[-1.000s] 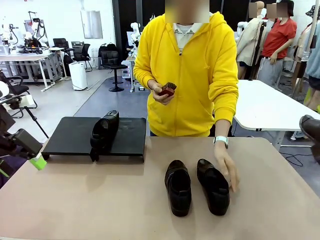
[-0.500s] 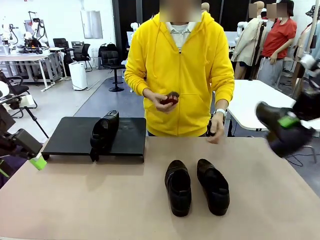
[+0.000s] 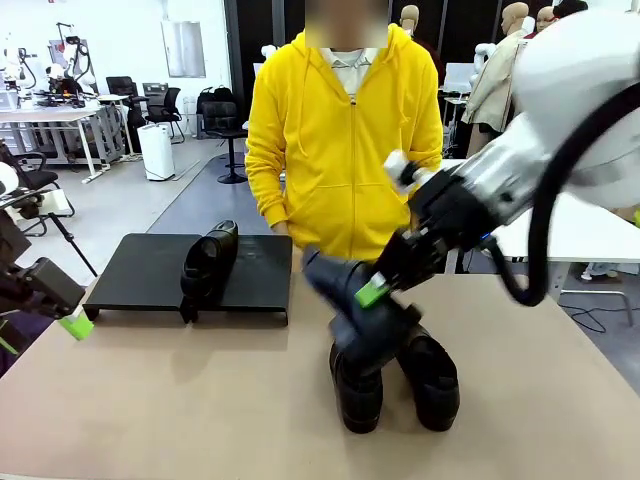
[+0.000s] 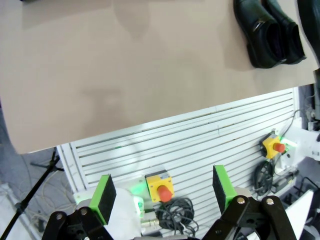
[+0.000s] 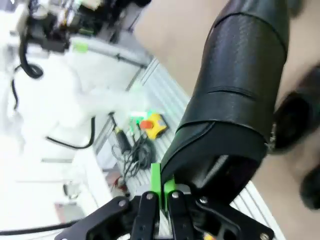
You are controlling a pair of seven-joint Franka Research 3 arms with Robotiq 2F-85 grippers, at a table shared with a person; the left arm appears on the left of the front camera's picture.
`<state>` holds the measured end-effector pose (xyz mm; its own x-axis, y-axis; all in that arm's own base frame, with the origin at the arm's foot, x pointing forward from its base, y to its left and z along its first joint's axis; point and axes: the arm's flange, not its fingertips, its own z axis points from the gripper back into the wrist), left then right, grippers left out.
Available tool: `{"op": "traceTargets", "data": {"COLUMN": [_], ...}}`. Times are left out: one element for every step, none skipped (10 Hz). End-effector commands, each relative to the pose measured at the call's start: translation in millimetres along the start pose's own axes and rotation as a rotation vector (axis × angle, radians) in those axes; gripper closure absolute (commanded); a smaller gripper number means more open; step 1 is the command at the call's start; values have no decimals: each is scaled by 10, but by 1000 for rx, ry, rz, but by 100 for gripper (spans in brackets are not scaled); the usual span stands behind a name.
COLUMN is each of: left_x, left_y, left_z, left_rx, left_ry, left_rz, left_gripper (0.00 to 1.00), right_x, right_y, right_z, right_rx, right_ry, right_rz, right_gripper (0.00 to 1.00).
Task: Organize the shoes by placing them on the stand.
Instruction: Pick up one Shoe and place it in the middle of the table.
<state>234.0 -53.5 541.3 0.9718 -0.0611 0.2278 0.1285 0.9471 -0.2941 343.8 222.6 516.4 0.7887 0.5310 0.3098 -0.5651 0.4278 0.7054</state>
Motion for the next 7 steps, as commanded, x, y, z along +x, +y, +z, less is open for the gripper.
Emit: {"op": "traceTargets", "data": {"left_x": [15, 15, 15, 15, 15, 15, 15], "left_y": [26, 26, 26, 26, 26, 26, 26], "left_z": [9, 9, 9, 9, 9, 9, 9], "left_rx": [-12, -12, -12, -12, -12, -12, -12], "left_ry": [-5, -5, -5, -5, -5, -5, -5], "left_rz": [-14, -14, -14, -14, -14, -14, -14], "left_gripper": [0, 0, 0, 0, 0, 0, 0], "right_x": [189, 0, 0, 0, 0, 47, 242], "right_y": [-304, 0, 0, 0, 0, -129, 59], "right_z": [234, 0, 0, 0, 0, -51, -363], "right_rx": [84, 0, 0, 0, 0, 16, -118], "right_ry": [-50, 0, 0, 0, 0, 9, 69], "right_rz": [70, 0, 0, 0, 0, 17, -25], "right_gripper": [100, 100, 100, 100, 100, 100, 100]}}
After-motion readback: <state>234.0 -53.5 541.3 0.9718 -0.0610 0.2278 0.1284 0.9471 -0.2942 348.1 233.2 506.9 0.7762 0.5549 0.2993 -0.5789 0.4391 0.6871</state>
